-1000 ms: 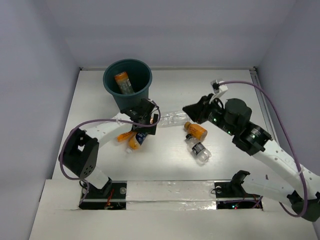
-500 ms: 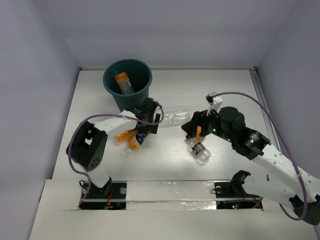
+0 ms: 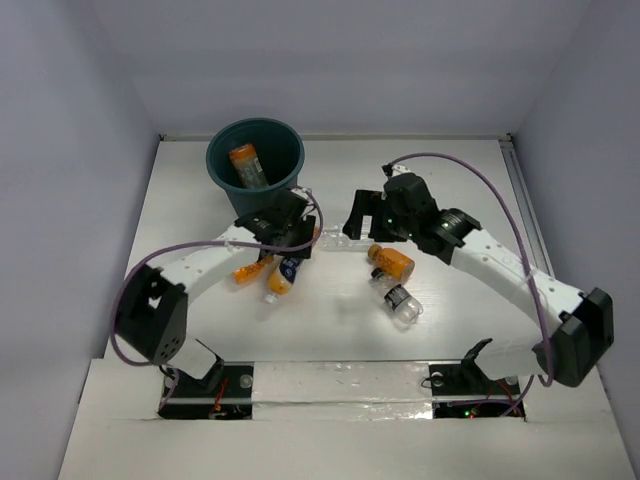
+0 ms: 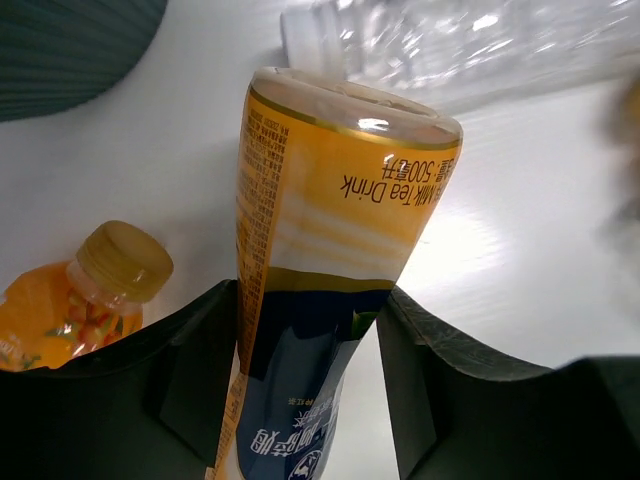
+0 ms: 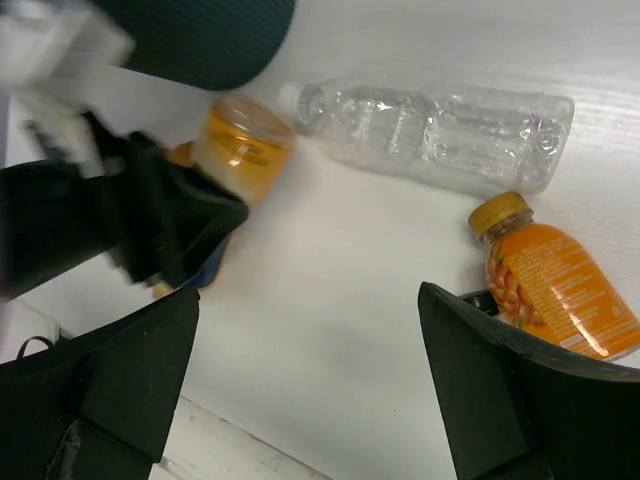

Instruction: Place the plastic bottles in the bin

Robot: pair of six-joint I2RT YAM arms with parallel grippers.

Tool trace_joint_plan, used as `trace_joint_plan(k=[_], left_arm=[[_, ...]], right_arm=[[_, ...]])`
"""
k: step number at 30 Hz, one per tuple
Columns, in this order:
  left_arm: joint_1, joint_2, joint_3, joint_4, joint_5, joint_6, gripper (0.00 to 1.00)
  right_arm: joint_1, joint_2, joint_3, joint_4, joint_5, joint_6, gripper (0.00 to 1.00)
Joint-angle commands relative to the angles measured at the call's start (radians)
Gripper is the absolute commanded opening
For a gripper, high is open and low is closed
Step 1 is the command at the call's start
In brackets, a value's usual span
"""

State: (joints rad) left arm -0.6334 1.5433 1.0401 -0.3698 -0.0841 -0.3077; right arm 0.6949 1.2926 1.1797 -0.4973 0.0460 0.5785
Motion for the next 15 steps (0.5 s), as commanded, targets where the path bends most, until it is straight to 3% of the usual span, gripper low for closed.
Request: trace_joint_plan(k=[1, 5, 9, 15], left_arm=[[-0.005, -0.161, 0.012, 0.017, 0.050, -0.045, 0.42], [-0.005, -0.274, 0.037, -0.010, 0.061, -0.068, 0.41], [-0.005, -0.370, 0.084, -0.061, 0.053, -0.076, 0.41], [0.015, -0.479, 0.259, -0.158, -0.025, -0.070, 0.41]], right_arm=[[-0.011, 0.086, 0.080, -0.018, 0.020, 0.093, 0.95], [-0.011, 0.201, 0.168, -0.043, 0.045, -0.083, 0.91], [-0.011, 0.283, 0.248, -0.043, 0.000, -0.423, 0.92], [-0.011, 0.457, 0.424, -0.125, -0.049, -0.646, 0.94]])
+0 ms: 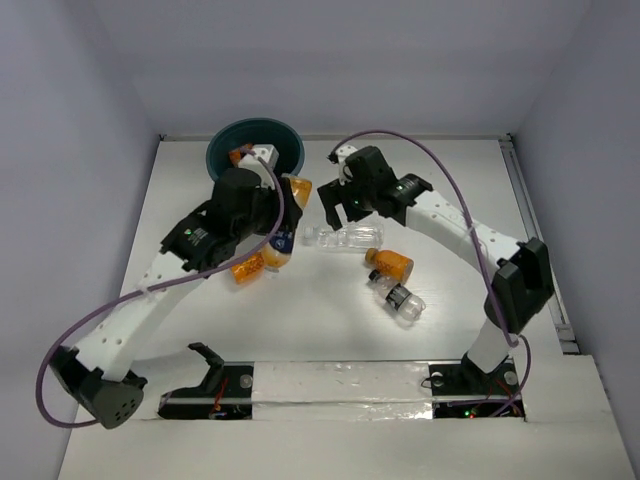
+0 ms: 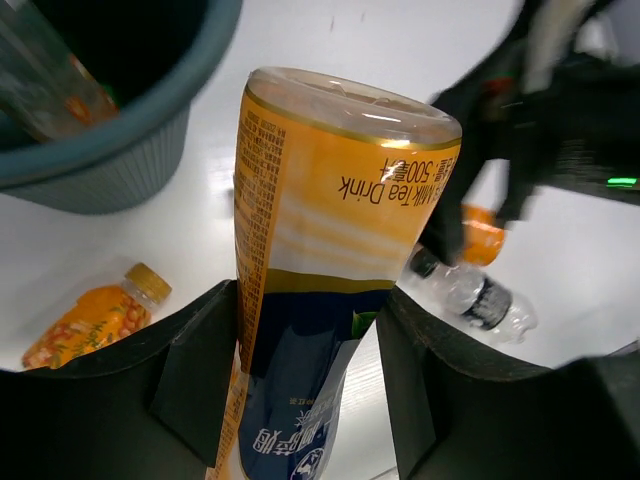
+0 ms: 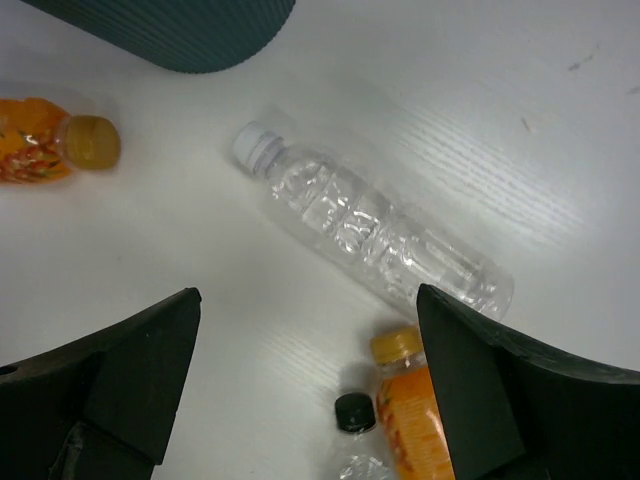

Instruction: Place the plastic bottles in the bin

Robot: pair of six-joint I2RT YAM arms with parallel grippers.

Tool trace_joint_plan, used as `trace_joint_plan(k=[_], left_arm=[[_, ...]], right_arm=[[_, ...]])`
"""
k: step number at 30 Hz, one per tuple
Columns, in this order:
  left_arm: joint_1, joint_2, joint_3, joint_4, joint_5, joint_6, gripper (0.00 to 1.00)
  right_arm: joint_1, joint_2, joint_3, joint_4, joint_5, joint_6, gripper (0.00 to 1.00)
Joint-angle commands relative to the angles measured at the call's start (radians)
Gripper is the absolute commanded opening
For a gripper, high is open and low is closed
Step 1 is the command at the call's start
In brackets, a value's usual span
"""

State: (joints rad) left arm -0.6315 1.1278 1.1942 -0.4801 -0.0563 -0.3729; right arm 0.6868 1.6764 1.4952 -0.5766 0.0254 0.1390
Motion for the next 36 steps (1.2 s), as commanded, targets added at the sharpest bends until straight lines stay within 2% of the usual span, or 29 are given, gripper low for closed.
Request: trace_joint_plan(k=[1, 4, 10, 17, 22, 27, 36], left_arm=[[0.013, -0.078, 0.161, -0.060, -0.062, 0.002, 0.41], [0.038, -0.079, 0.275, -0.107, -0.082, 0.019, 0.40], [0.127, -0.033, 0.433, -0.123, -0.068, 0.040, 0.38], [0.243, 0.087, 0.642, -0.088, -0.056, 0.040, 0.38], [0.309, 0.197, 0.752, 0.007, -0.060, 0.016, 0.38], [0.337, 0.262, 0.742, 0.162, -0.172, 0.046, 0.37], [0.355, 0.375, 0.622, 0.444, -0.208, 0.098, 0.36]], right_arm=[[-0.003, 0.104, 0.137, -0.086, -0.028, -0.220, 0.95], [-0.003, 0.222, 0.253, -0.190, 0.016, -0.265, 0.97], [-0.003, 0.336, 0.341, -0.230, -0.016, -0.329, 1.00], [-0.030, 0.391, 0.346, -0.221, -0.059, -0.348, 1.00], [-0.040, 0.439, 0.352, -0.209, -0.084, -0.355, 0.98], [-0.058, 0.459, 0.358, -0.183, -0.050, -0.349, 0.95], [-0.078, 0.473, 0.336, -0.135, -0.030, -0.340, 0.88]])
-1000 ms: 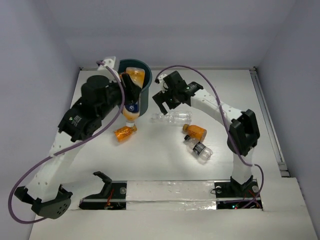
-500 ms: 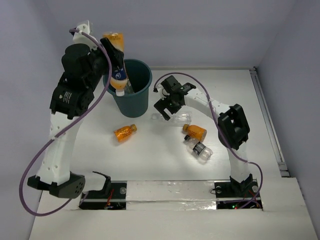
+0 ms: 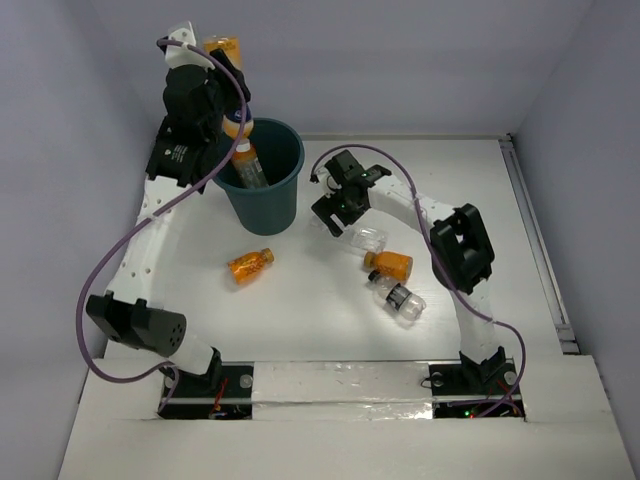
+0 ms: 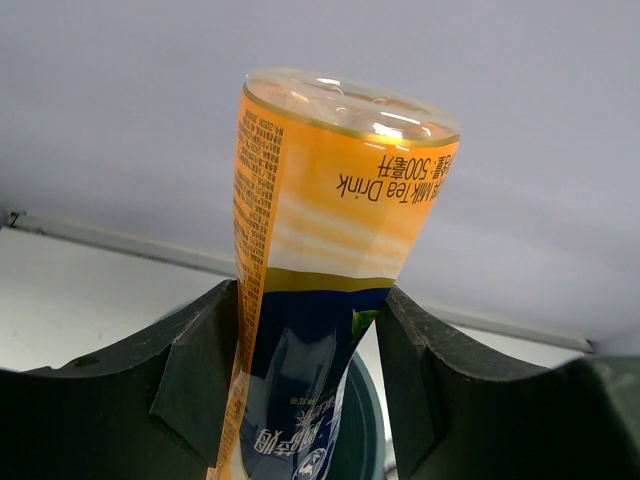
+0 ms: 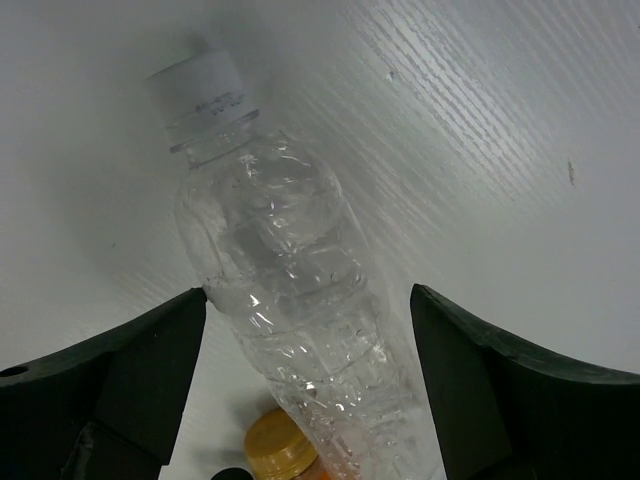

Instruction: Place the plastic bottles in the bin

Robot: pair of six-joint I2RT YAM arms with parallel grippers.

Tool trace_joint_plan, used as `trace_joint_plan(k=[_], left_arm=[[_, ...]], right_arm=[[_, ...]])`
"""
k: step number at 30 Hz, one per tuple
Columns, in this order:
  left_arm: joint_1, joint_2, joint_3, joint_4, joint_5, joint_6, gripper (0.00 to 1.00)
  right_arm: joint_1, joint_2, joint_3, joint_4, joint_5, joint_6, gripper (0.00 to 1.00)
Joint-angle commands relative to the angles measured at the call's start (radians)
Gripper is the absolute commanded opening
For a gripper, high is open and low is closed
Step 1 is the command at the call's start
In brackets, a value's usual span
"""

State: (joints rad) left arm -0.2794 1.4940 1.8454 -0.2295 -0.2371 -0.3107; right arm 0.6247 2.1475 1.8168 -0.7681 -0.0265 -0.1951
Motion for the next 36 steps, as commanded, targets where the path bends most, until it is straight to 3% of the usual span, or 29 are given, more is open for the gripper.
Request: trace_joint_plan(k=[1, 5, 8, 11, 14, 18, 23, 25, 29, 34, 36], left_arm=[[0.003, 0.012, -0.069, 0.222, -0.027, 0.041, 0.36], [0.003, 0.009, -0.182, 0.373, -0.057, 0.058, 0.38], [0.003, 0.012, -0.257, 0.453, -0.048, 0.062, 0.39], [0.003, 0.018, -0.322, 0.510, -0.027, 0.048, 0.41], [0.003, 0.035, -0.363, 0.545, -0.013, 0.027, 0.45], [-0.007, 0.041, -0.419, 0.591, -0.004, 0.015, 0.73], [-0.017, 0.029, -0.420, 0.578, 0.016, -0.001, 0.89], [-0.017, 0.014, -0.407, 0.555, 0.016, 0.001, 0.90], [-0.017, -0.011, -0.330, 0.478, 0.018, -0.001, 0.90], [-0.017, -0.113, -0.331, 0.366, 0.051, -0.050, 0.86], [-0.017, -0.167, -0.406, 0.348, 0.079, -0.077, 0.84]], right_arm=[[-0.016, -0.001, 0.007, 0.087, 0.023, -0.001, 0.86], [-0.025, -0.029, -0.036, 0.161, 0.092, 0.008, 0.74], [-0.034, -0.044, -0.051, 0.193, 0.117, 0.013, 0.74], [-0.045, -0.046, -0.060, 0.201, 0.093, 0.010, 0.85], [-0.045, -0.029, -0.053, 0.181, 0.050, 0.008, 0.88], [-0.054, -0.005, -0.045, 0.168, -0.013, 0.020, 0.85], [-0.054, 0.011, -0.062, 0.182, 0.003, 0.043, 0.72], [-0.054, -0.004, -0.073, 0.200, 0.023, 0.051, 0.69], [-0.063, -0.050, -0.093, 0.260, 0.102, 0.066, 0.52], [-0.101, -0.135, -0.125, 0.326, 0.158, 0.115, 0.51], [-0.102, -0.193, -0.142, 0.375, 0.178, 0.129, 0.50]])
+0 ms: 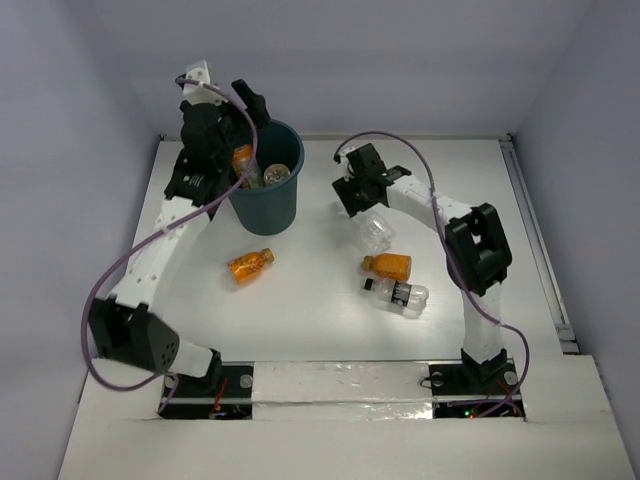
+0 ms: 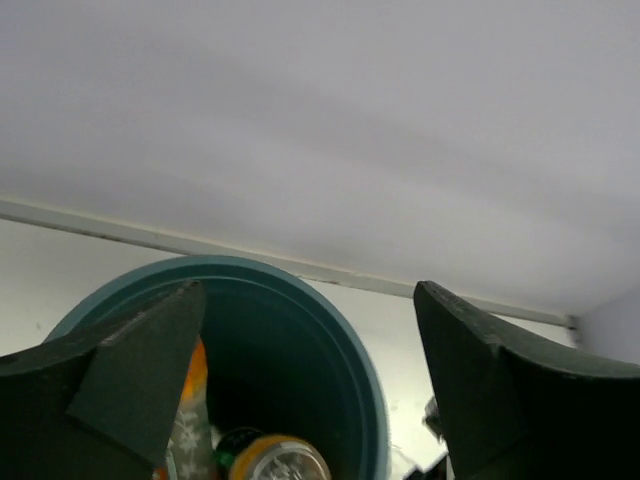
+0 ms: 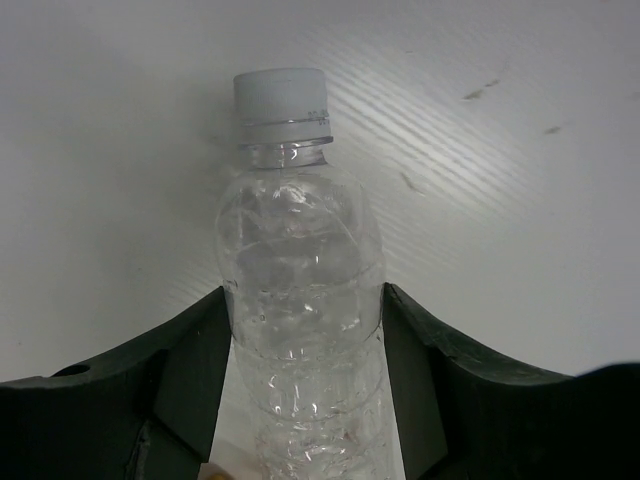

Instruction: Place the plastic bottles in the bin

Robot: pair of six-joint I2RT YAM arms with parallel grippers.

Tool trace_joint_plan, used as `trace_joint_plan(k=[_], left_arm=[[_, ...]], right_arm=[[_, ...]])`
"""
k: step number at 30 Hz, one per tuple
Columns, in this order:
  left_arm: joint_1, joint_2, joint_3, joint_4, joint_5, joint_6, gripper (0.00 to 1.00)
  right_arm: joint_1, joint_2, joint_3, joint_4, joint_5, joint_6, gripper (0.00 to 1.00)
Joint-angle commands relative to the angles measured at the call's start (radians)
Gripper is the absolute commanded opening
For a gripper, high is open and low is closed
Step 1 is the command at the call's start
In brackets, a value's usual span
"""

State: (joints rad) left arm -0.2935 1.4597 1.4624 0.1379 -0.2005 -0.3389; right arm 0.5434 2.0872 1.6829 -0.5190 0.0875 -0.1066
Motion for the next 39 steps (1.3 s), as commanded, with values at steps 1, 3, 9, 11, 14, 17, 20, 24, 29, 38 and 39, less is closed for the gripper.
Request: trace_joint_plan(k=[1, 3, 9, 11, 14, 17, 20, 24, 29, 38, 39], left_arm=[[-0.003, -0.200, -0.060, -0.015, 0.055, -0.061, 0.81], [-0.003, -0.269, -0.175, -0.027, 0.081, -0.097, 0.77], [-0.003, -0.470, -0.324, -0.195, 0.104, -0.124, 0.60], [-0.003, -0.531, -0.346, -0.289, 0.092, -0.121, 0.57], [-0.003, -0.602, -0.372, -0.421, 0.063, -0.123, 0.55], [-0.003, -0.656, -0.425, -0.513, 0.081, -0.152, 0.53], [-0.003, -0.697, -0.503, -0.566, 0.116, -0.205, 0.50], [-0.003, -0.714, -0.576, -0.593, 0.176, -0.267, 0.50], [-0.003, -0.677, -0.626, -0.589, 0.243, -0.299, 0.50], [-0.003, -0.562, -0.668, -0.546, 0.366, -0.270, 0.57], [-0.003, -0.549, -0.665, -0.549, 0.368, -0.259, 0.58]], right_arm=[[-0.020, -0.151, -0.014, 0.143, 0.075, 0.056, 0.50], [-0.020, -0.197, -0.020, 0.148, 0.092, 0.071, 0.45], [-0.020, -0.302, -0.078, 0.152, 0.109, 0.104, 0.45], [-0.020, -0.363, -0.095, 0.148, 0.115, 0.142, 0.45], [-0.020, -0.455, -0.103, 0.134, 0.100, 0.171, 0.45], [-0.020, -0.532, -0.065, 0.163, -0.009, 0.241, 0.46], [-0.020, -0.564, -0.013, 0.249, -0.135, 0.376, 0.46], [-0.010, -0.534, 0.041, 0.428, -0.224, 0.566, 0.47], [0.027, -0.388, 0.171, 0.668, -0.235, 0.737, 0.49], [0.105, 0.070, 0.739, 0.630, -0.181, 0.690, 0.53], [0.125, 0.098, 0.803, 0.625, -0.154, 0.636, 0.54]])
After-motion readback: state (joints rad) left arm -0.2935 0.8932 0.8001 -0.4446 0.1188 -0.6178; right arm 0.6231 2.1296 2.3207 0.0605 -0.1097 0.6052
